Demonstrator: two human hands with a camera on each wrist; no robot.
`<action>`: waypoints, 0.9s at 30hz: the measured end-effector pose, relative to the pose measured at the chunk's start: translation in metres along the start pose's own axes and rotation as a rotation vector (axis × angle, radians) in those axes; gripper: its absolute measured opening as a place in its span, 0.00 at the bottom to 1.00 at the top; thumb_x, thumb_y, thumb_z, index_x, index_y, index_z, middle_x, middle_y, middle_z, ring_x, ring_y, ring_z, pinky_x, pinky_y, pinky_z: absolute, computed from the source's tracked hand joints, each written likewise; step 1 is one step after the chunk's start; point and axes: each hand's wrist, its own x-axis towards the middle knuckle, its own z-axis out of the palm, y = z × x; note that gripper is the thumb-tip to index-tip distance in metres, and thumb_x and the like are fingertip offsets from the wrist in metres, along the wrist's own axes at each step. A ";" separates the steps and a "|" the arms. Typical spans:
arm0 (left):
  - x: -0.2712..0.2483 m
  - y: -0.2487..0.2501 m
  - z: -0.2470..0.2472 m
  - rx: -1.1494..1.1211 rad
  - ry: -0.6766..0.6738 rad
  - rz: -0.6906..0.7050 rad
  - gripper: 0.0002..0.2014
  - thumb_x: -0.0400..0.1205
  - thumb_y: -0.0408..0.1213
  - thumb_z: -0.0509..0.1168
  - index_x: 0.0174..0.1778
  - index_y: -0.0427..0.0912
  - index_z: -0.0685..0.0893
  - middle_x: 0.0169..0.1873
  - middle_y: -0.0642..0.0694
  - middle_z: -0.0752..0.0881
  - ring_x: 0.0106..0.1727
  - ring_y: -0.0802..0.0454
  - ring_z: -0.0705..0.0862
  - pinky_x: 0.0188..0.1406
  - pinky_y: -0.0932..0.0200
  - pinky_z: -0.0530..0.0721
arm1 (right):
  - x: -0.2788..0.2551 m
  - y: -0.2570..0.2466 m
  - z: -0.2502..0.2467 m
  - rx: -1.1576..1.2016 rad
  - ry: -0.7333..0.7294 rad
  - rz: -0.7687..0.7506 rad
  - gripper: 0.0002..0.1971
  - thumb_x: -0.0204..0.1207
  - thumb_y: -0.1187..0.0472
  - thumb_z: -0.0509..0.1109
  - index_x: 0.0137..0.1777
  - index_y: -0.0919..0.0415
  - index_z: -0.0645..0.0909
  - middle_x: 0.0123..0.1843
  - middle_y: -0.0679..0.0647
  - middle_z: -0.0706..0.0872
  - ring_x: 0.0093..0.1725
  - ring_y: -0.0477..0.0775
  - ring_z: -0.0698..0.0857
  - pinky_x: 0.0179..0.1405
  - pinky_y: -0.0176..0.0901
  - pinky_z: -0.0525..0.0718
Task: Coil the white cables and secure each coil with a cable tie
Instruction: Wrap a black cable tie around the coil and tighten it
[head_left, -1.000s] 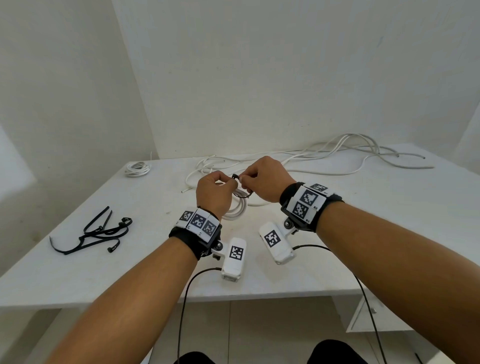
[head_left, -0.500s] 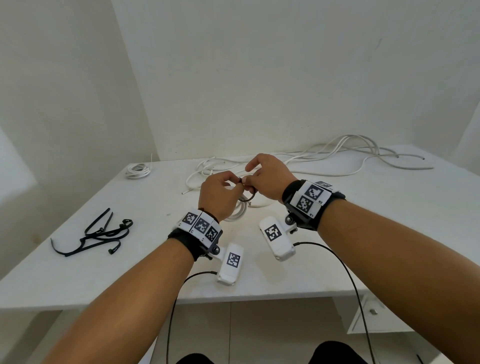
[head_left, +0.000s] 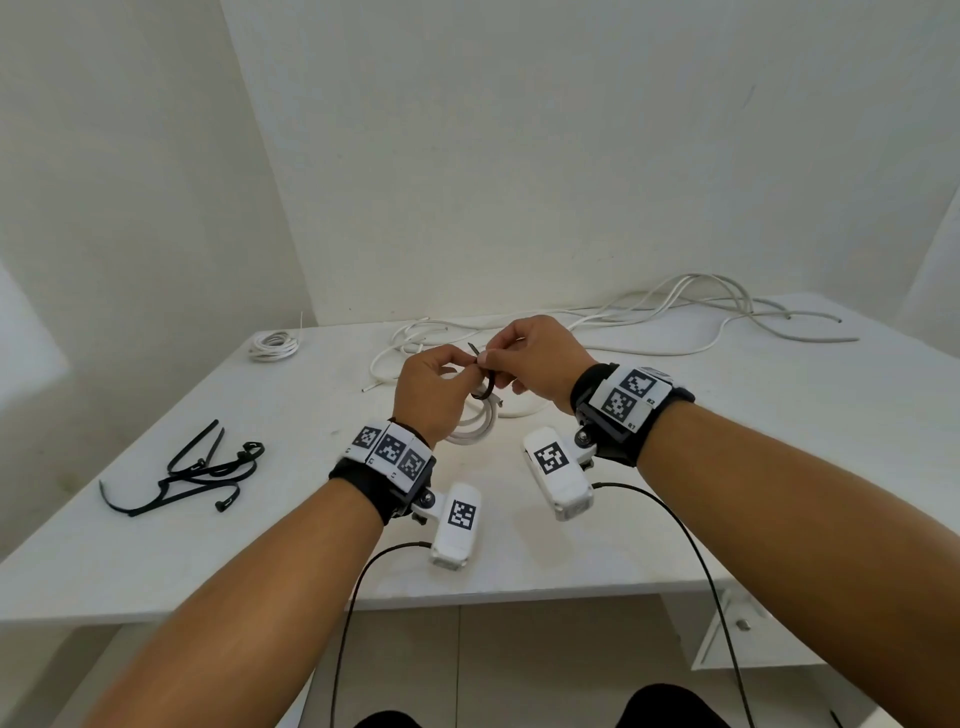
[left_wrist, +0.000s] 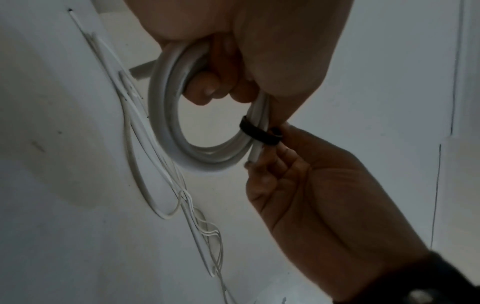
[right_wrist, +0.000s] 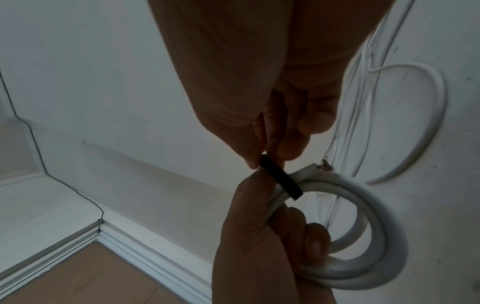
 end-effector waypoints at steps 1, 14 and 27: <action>0.000 0.001 0.000 -0.030 -0.005 -0.020 0.02 0.76 0.33 0.72 0.39 0.38 0.88 0.30 0.47 0.90 0.33 0.57 0.85 0.33 0.63 0.75 | -0.001 -0.001 0.000 -0.016 -0.015 0.025 0.08 0.78 0.57 0.75 0.45 0.62 0.86 0.36 0.53 0.90 0.34 0.48 0.84 0.32 0.42 0.82; -0.009 0.003 0.001 -0.228 -0.064 -0.127 0.07 0.82 0.31 0.67 0.41 0.40 0.89 0.20 0.54 0.80 0.19 0.57 0.66 0.21 0.63 0.67 | 0.011 -0.010 -0.003 0.193 0.065 0.200 0.08 0.82 0.60 0.70 0.44 0.63 0.83 0.35 0.52 0.82 0.38 0.49 0.85 0.29 0.39 0.72; -0.022 0.002 -0.006 -0.458 -0.199 -0.083 0.03 0.84 0.28 0.65 0.49 0.33 0.84 0.22 0.48 0.71 0.20 0.55 0.63 0.21 0.62 0.70 | 0.013 -0.010 0.015 0.351 0.126 0.216 0.08 0.85 0.61 0.67 0.44 0.61 0.81 0.37 0.51 0.83 0.36 0.49 0.88 0.27 0.39 0.83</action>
